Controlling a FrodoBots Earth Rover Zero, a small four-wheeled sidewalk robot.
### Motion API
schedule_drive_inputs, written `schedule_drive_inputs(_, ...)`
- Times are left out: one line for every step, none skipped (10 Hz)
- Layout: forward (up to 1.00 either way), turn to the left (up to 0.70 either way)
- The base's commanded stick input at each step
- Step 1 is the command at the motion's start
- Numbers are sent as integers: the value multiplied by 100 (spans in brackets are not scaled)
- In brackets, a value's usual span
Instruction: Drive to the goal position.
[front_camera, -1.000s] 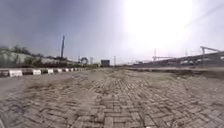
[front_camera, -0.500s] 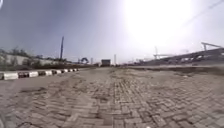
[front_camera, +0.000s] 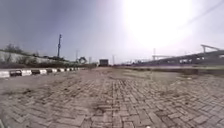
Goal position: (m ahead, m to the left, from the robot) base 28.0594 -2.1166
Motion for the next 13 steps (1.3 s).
schedule_drive_inputs(100,0)
schedule_drive_inputs(100,0)
schedule_drive_inputs(100,0)
schedule_drive_inputs(100,0)
schedule_drive_inputs(100,0)
schedule_drive_inputs(100,0)
schedule_drive_inputs(100,0)
schedule_drive_inputs(100,0)
schedule_drive_inputs(100,0)
schedule_drive_inputs(100,0)
schedule_drive_inputs(100,0)
schedule_drive_inputs(100,0)
schedule_drive_inputs(100,0)
